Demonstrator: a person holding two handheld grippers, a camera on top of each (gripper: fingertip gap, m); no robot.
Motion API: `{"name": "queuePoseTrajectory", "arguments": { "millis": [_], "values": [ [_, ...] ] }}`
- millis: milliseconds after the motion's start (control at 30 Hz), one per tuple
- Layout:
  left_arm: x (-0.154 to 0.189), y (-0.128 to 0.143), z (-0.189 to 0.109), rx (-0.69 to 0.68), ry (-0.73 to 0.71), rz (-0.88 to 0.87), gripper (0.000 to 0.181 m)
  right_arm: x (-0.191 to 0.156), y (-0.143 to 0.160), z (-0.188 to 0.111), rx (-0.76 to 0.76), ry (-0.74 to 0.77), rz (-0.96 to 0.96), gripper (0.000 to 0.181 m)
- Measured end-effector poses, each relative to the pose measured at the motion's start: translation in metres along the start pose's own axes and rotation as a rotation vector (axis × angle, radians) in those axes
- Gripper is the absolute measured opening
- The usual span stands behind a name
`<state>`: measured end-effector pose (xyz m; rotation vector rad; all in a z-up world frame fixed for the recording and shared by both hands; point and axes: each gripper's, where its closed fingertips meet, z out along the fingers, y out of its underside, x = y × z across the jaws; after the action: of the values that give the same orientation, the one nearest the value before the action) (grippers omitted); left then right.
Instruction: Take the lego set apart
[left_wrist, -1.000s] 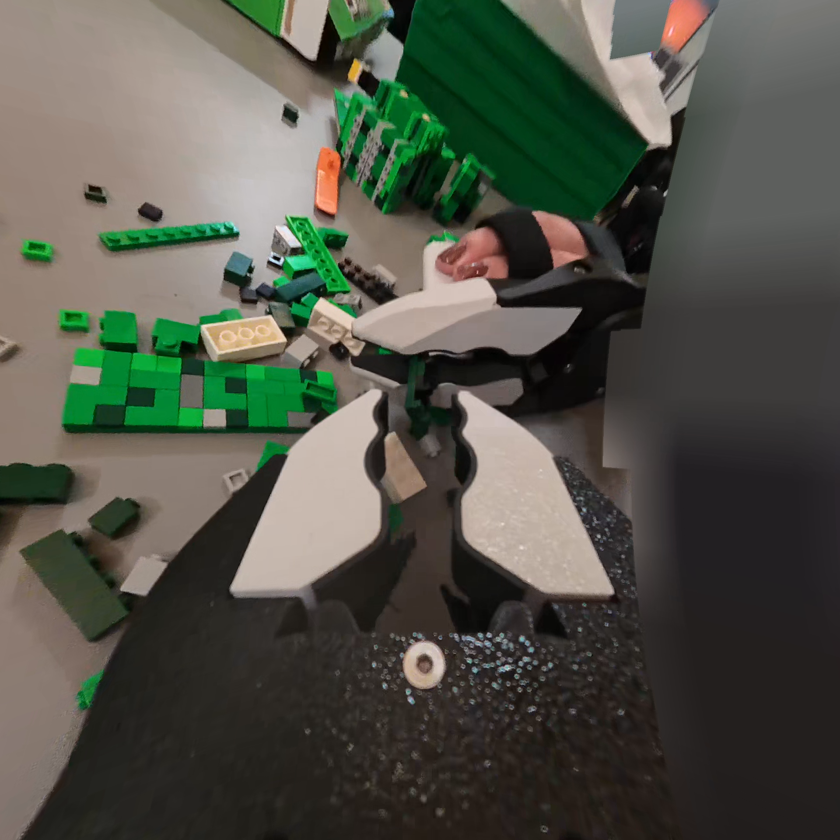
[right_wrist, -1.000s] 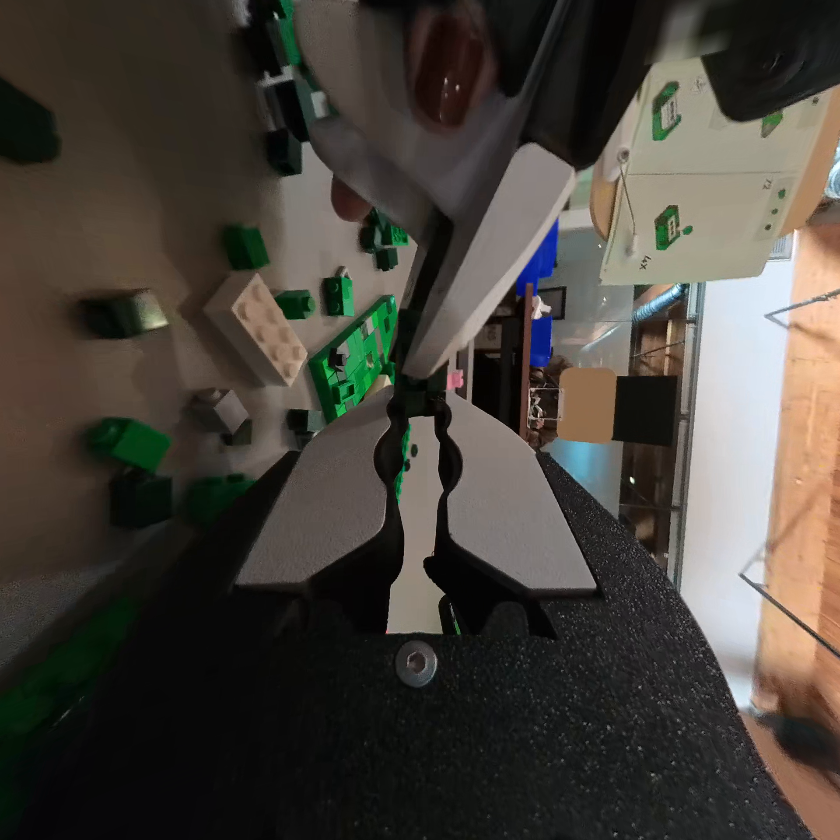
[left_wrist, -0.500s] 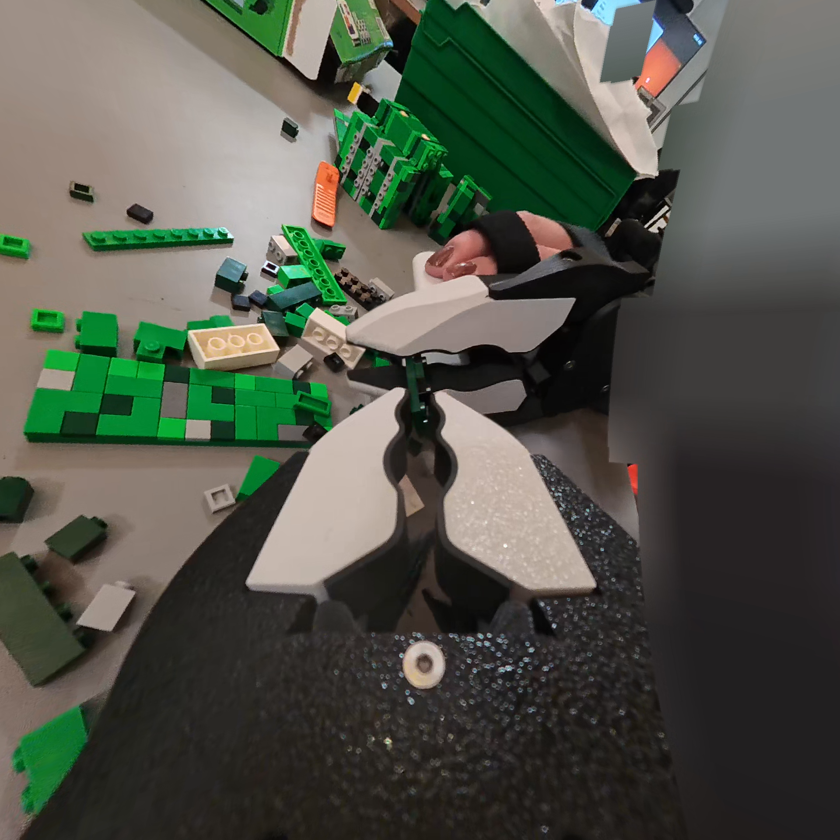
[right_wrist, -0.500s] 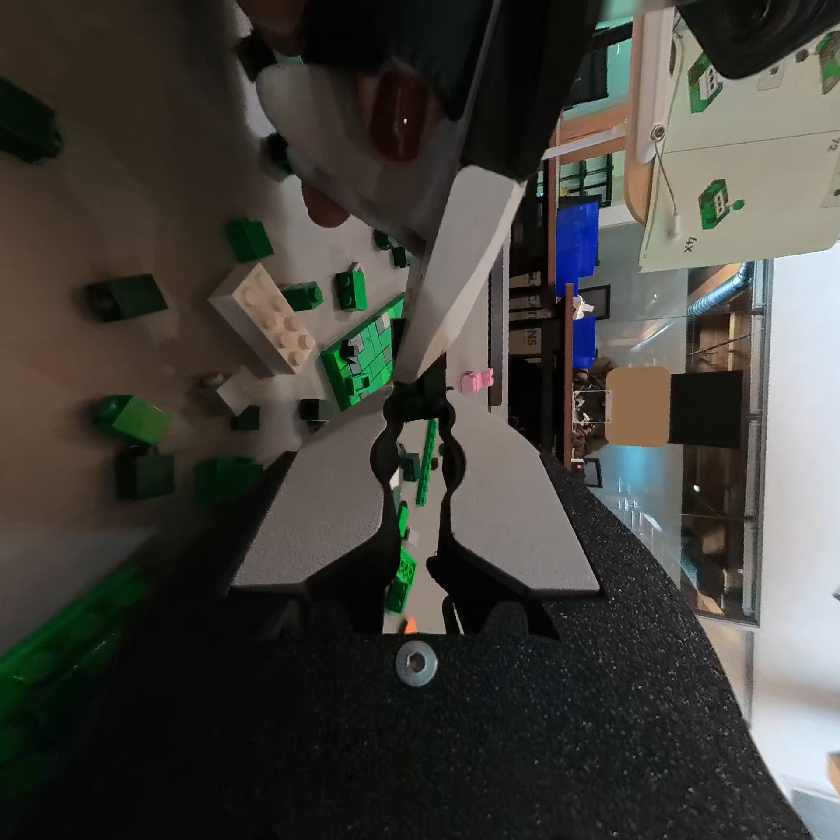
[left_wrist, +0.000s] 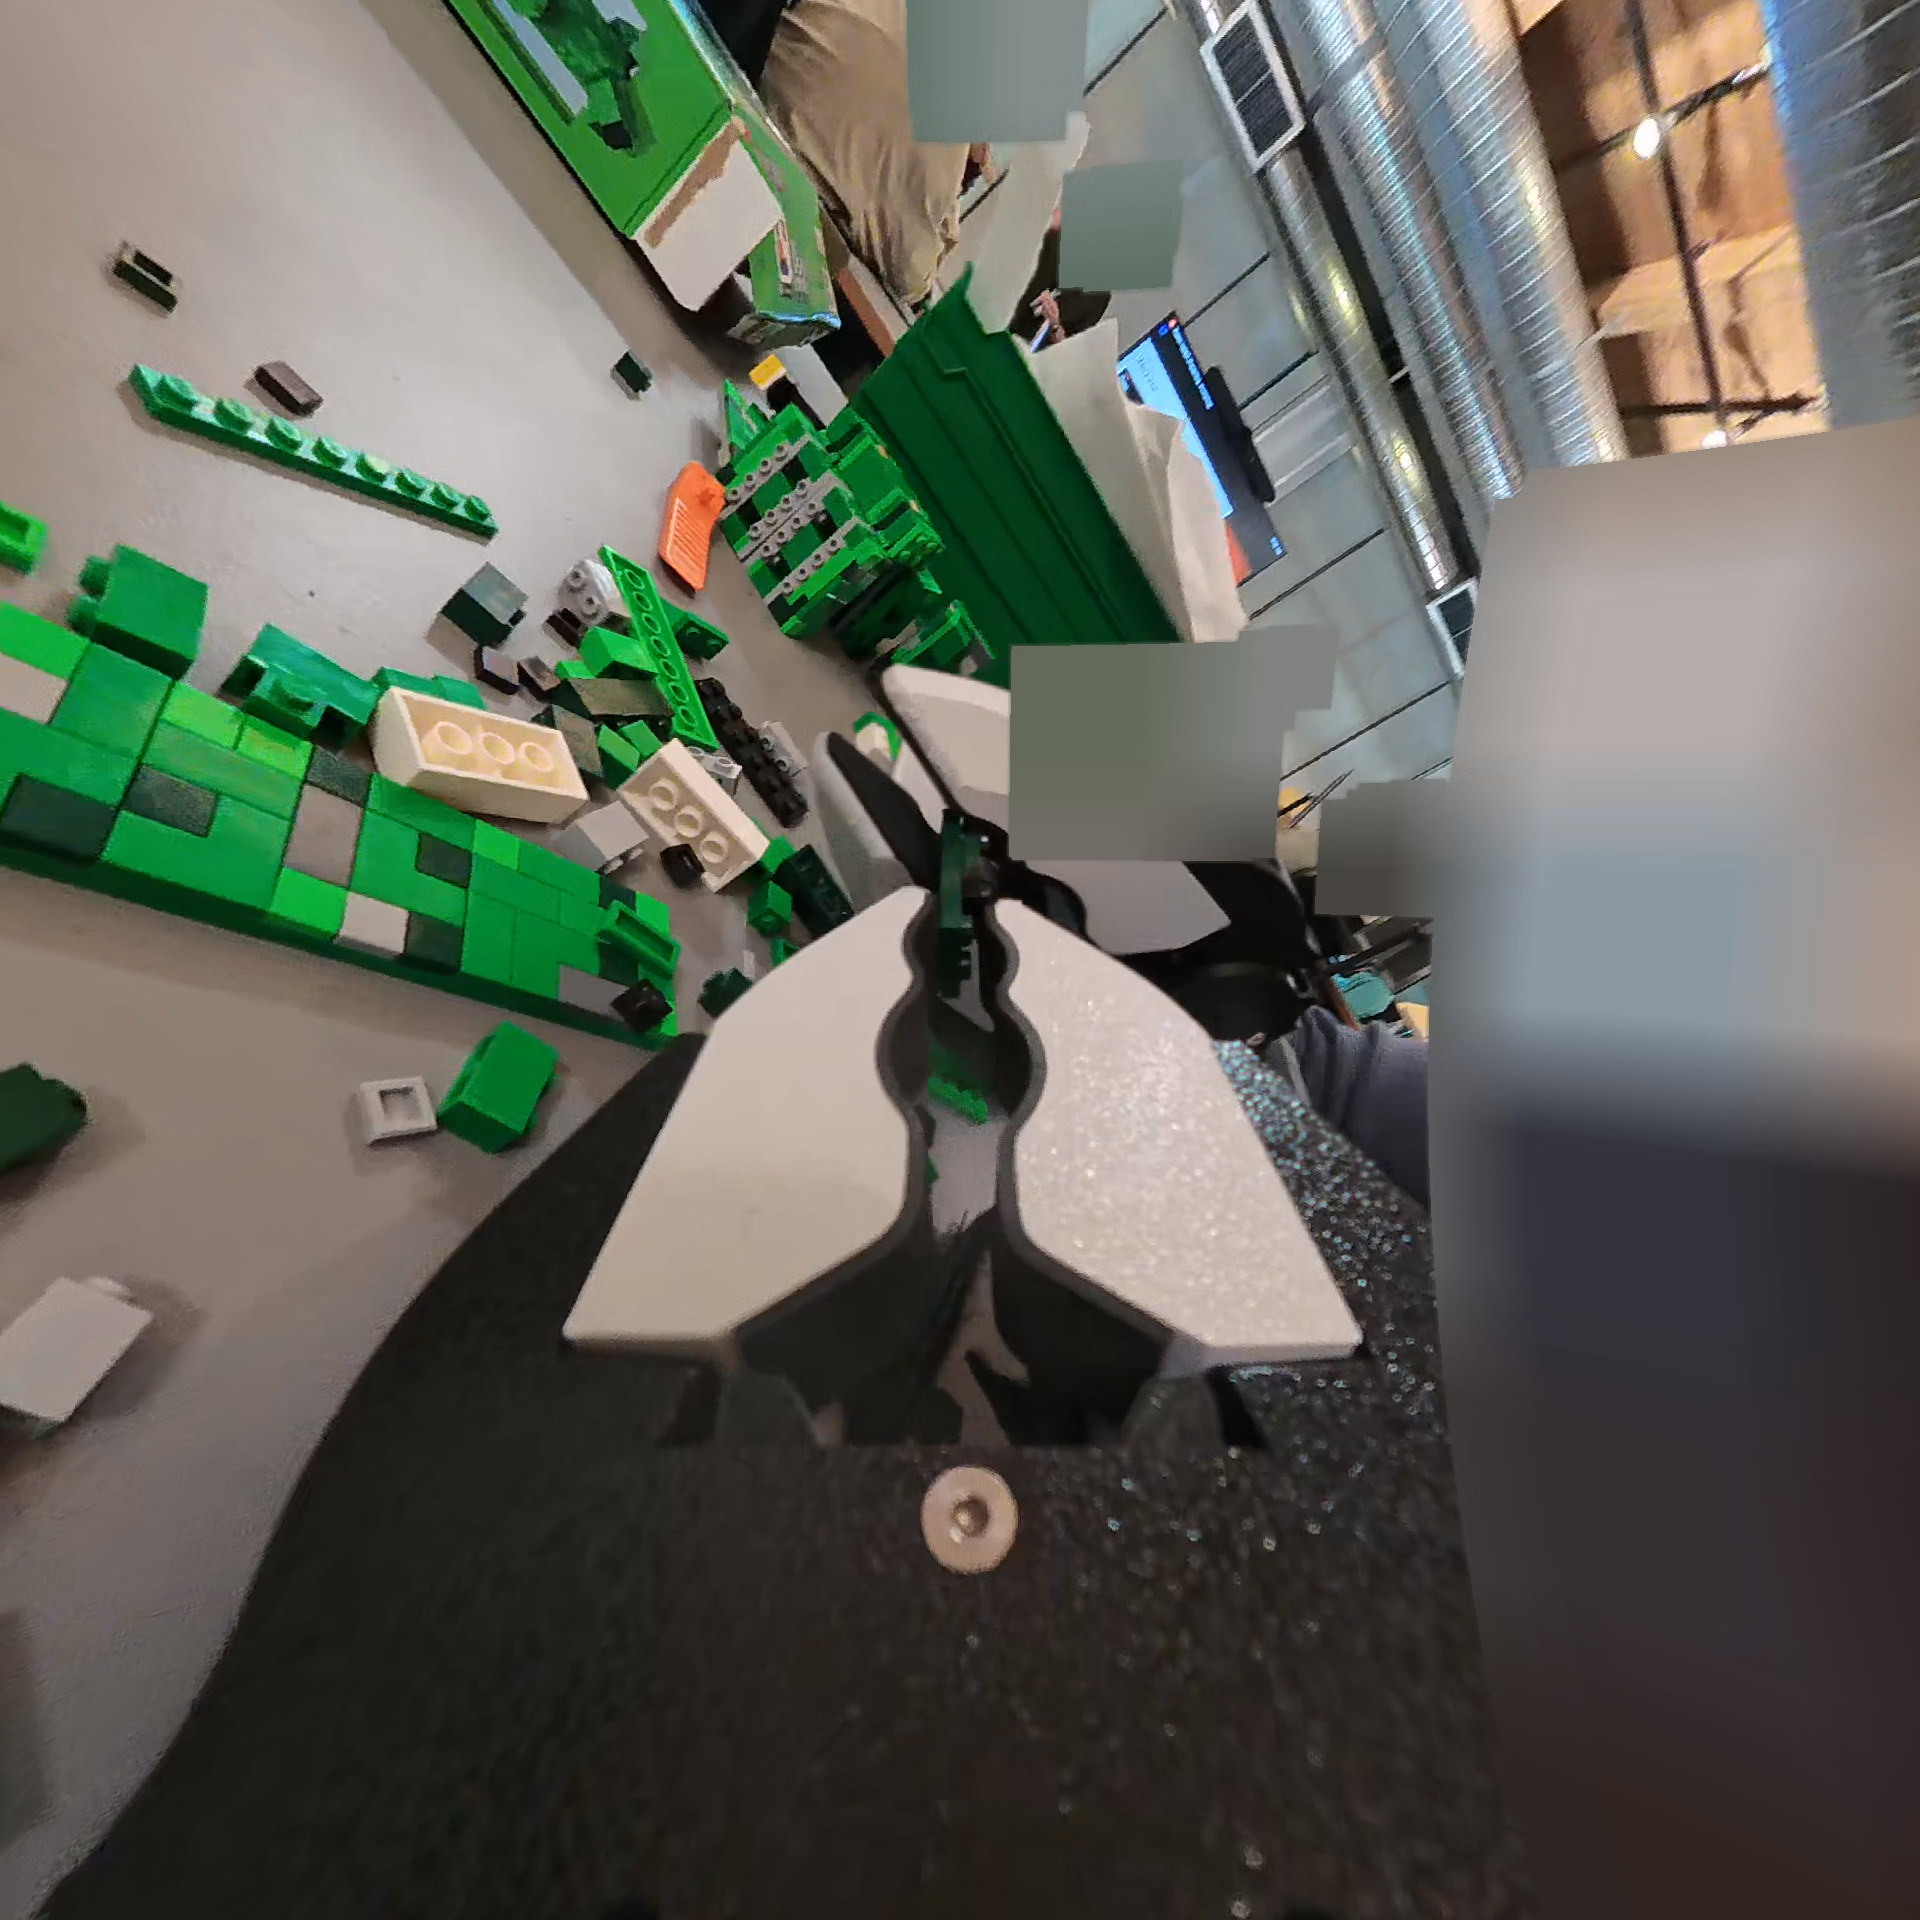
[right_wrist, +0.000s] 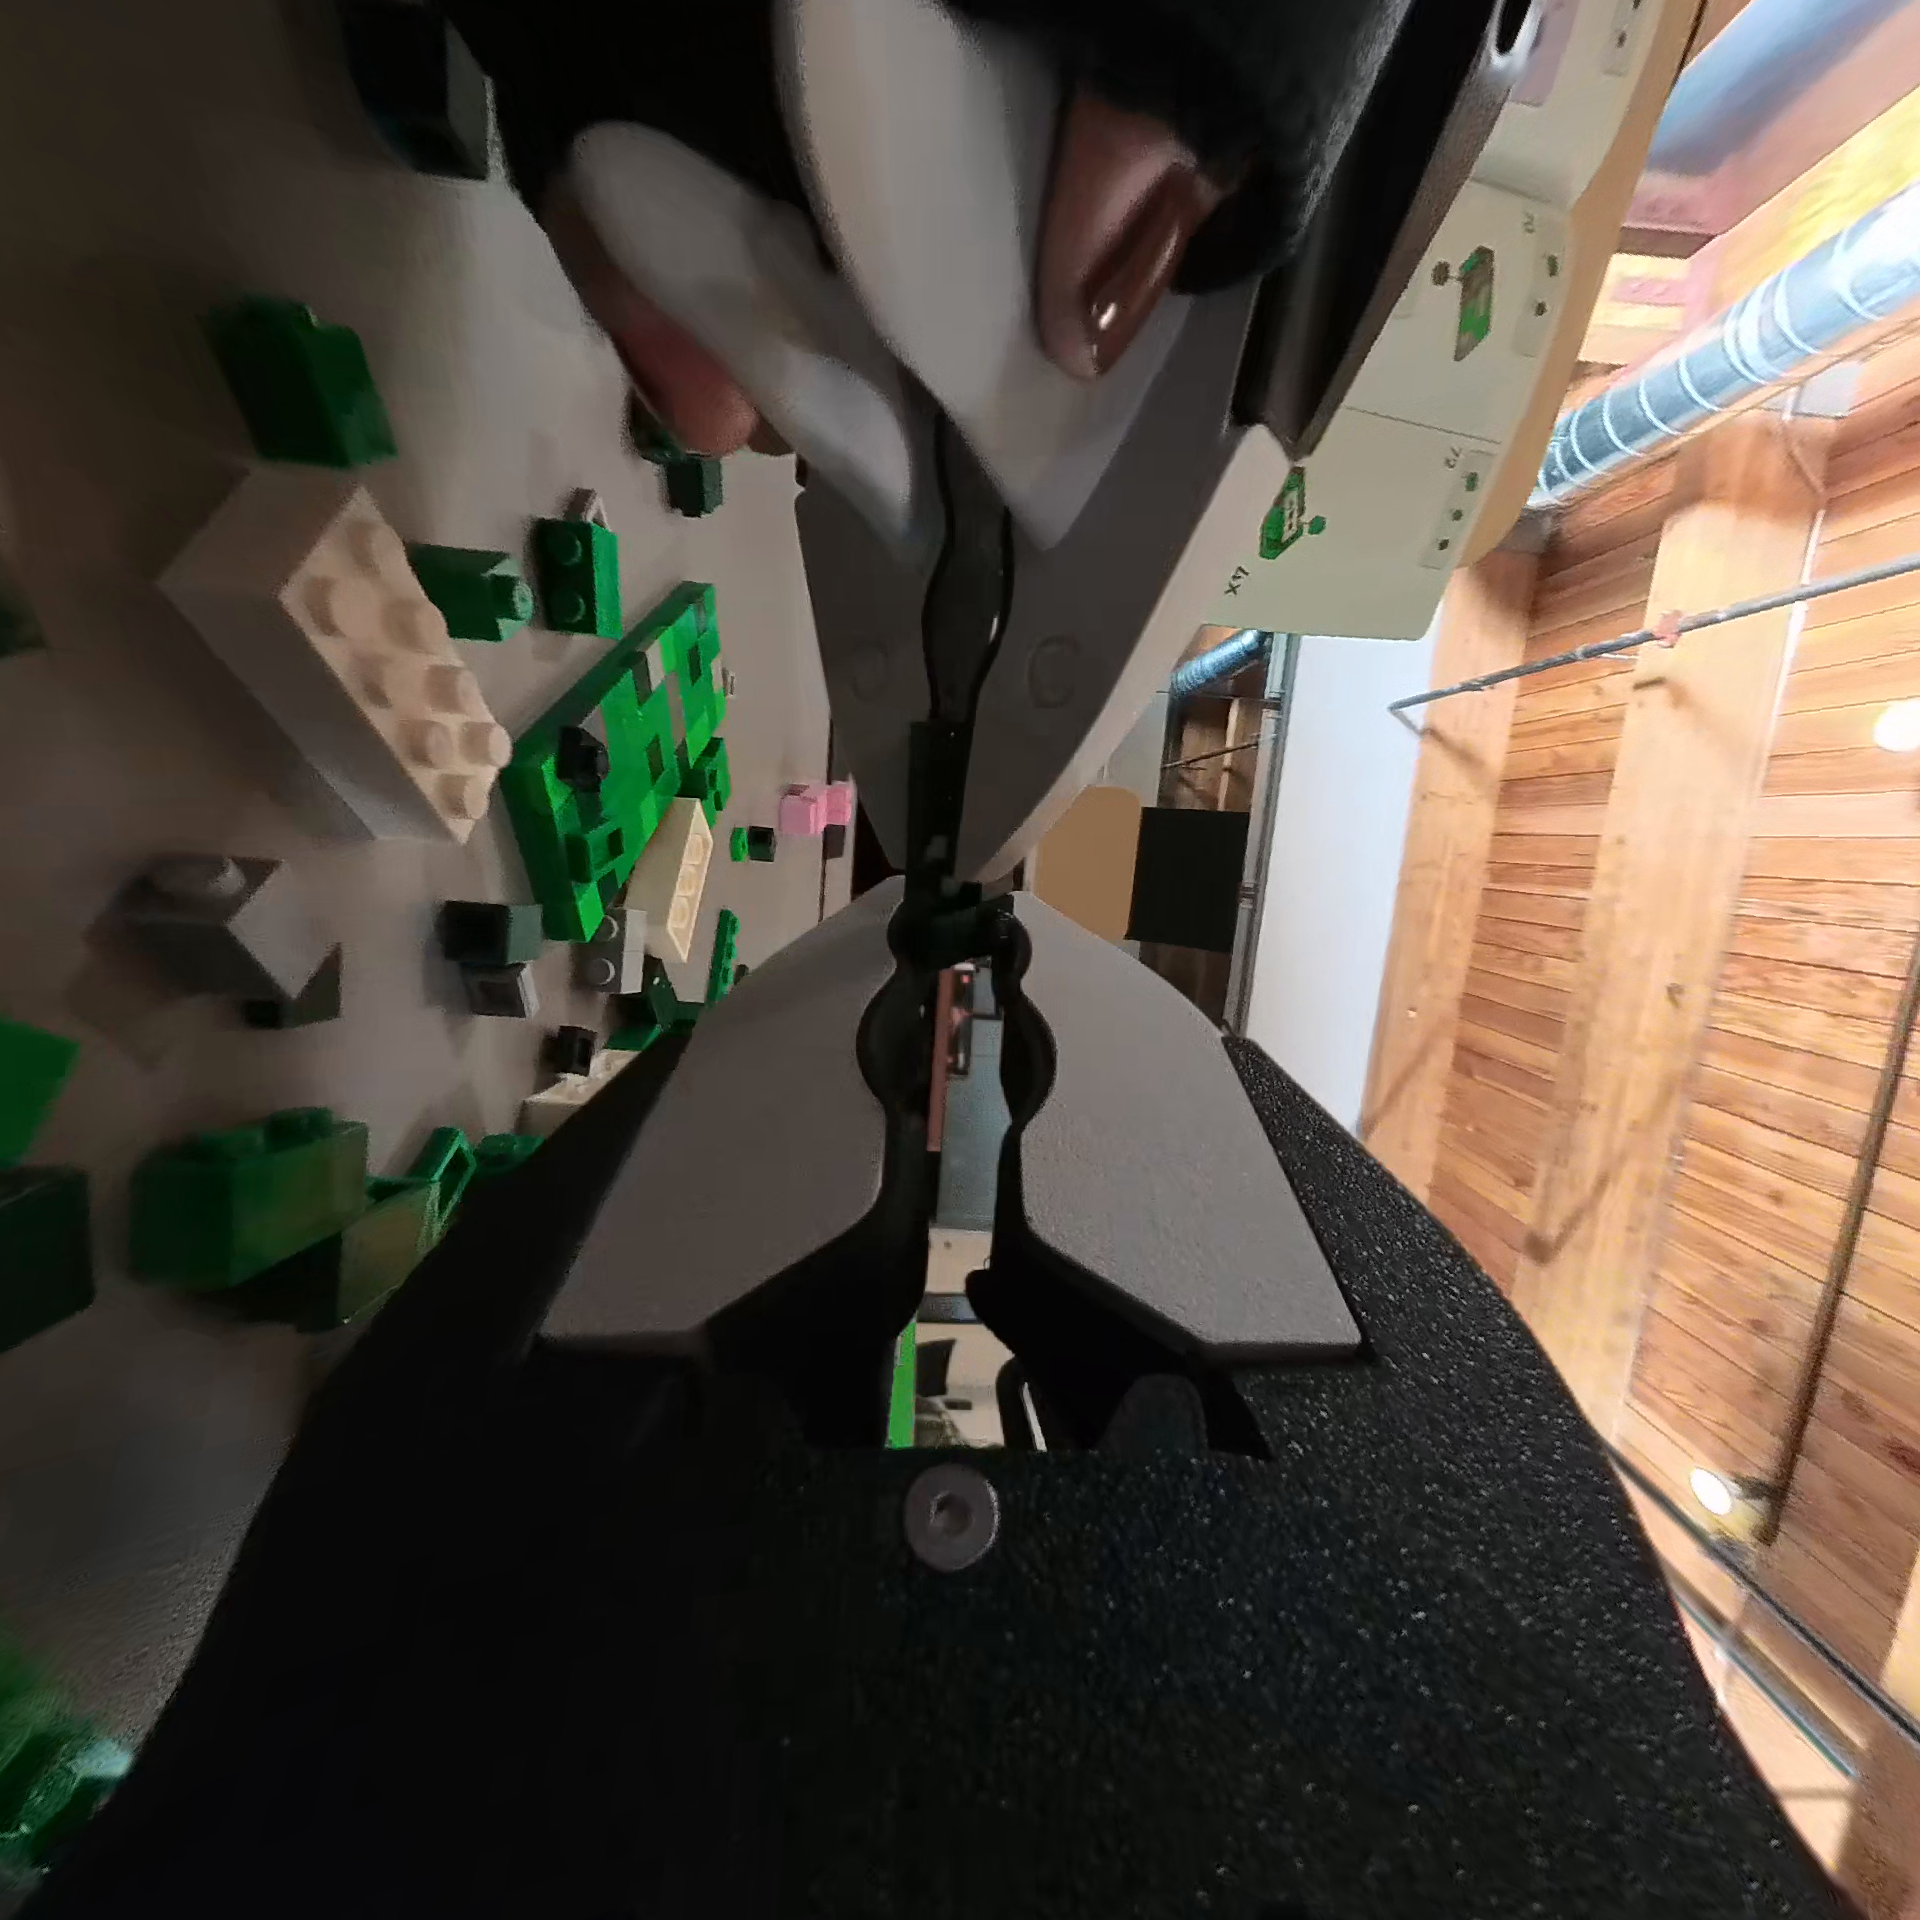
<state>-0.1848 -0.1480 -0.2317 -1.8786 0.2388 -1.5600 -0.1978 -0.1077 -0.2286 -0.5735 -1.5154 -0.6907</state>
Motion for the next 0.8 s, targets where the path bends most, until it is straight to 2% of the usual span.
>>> {"name": "queuePoseTrajectory", "arguments": {
  "millis": [133,233,333,600,800],
  "values": [
    [-0.001,0.0,0.001,0.004,-0.018,0.014,0.005,-0.004,0.0,0.0,0.021,-0.047,0.081,0.01],
    [-0.004,0.004,0.003,-0.042,-0.1,0.15,0.005,-0.015,-0.003,-0.002,0.093,-0.187,0.266,0.012],
    [-0.012,0.006,0.003,-0.082,-0.203,0.275,0.005,-0.026,-0.005,-0.004,0.102,-0.298,0.336,0.017],
    [-0.021,0.006,0.0,-0.1,-0.277,0.331,0.005,-0.035,-0.007,-0.004,0.089,-0.35,0.353,0.027],
    [-0.021,0.01,0.001,-0.119,-0.257,0.305,0.005,-0.036,-0.01,-0.007,0.117,-0.375,0.399,0.023]
  ]
}}
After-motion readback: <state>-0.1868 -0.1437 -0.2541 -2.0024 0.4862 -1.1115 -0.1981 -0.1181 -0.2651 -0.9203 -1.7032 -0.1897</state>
